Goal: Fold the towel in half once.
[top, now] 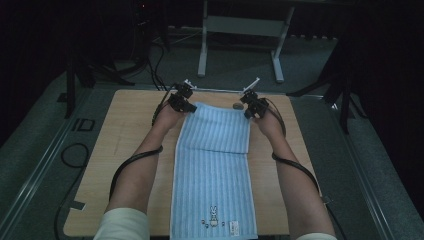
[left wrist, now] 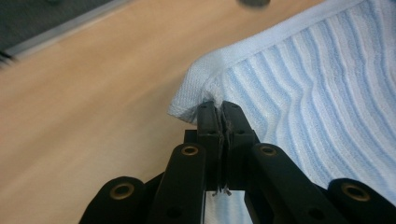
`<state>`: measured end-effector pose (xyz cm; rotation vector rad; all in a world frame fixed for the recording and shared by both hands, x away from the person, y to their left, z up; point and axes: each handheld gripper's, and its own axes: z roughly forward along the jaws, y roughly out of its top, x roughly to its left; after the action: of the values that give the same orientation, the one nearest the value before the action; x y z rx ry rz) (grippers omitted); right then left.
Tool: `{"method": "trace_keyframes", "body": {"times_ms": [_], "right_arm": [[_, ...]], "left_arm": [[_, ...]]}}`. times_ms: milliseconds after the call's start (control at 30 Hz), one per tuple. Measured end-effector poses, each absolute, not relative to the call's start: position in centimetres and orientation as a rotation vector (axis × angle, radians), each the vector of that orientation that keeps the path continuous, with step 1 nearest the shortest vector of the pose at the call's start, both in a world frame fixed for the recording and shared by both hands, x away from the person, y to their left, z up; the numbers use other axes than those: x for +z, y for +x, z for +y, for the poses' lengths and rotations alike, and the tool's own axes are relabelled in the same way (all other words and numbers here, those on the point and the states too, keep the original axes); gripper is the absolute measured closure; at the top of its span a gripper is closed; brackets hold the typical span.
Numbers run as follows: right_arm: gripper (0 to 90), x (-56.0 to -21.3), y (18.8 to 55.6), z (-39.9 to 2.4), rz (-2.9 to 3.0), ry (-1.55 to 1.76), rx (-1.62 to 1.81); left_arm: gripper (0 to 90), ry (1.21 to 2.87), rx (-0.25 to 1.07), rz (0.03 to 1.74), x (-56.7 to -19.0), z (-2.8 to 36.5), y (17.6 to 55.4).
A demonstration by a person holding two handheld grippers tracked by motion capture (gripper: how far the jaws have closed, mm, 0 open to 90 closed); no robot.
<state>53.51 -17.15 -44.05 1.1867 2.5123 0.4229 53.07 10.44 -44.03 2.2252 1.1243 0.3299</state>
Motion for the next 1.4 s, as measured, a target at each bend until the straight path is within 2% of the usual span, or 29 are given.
{"method": "trace_keyframes", "body": {"times_ms": [433, 533, 633, 833, 1100, 1167, 1333, 1400], "right_arm": [[89.3, -31.5, 54.1, -16.9, 2.325, 1.091, 0.573], [89.3, -29.7, 53.3, -16.9, 2.302, 1.073, 0.644], [89.3, -30.2, 52.1, -16.9, 2.309, 1.03, 0.66], [89.3, -33.3, 49.8, -16.8, 2.359, 0.975, 0.649], [89.2, -36.7, 43.3, -17.6, 2.402, 0.843, 0.735], [89.2, -36.9, 42.8, -17.7, 2.405, 0.834, 0.738], [89.2, -38.3, 40.5, -18.3, 2.423, 0.831, 0.779], [89.2, -40.6, 38.8, -18.5, 2.459, 0.794, 0.732]], "left_arm": [[86.8, 2.103, 0.482, 1.083, -34.0, 12.8, 52.4], [86.7, 2.086, 0.482, 1.055, -33.5, 13.2, 51.5], [86.7, 2.08, 0.455, 1.042, -34.5, 13.7, 50.5], [86.5, 2.047, 0.371, 1.007, -37.3, 14.4, 47.9], [86.2, 2.022, 0.292, 0.964, -40.5, 15.3, 44.0], [86.3, 1.999, 0.275, 0.964, -41.3, 15.7, 42.6], [86.2, 2.051, 0.245, 0.95, -43.4, 15.8, 40.2], [86.2, 2.086, 0.225, 0.944, -45.0, 15.4, 38.9]]}}
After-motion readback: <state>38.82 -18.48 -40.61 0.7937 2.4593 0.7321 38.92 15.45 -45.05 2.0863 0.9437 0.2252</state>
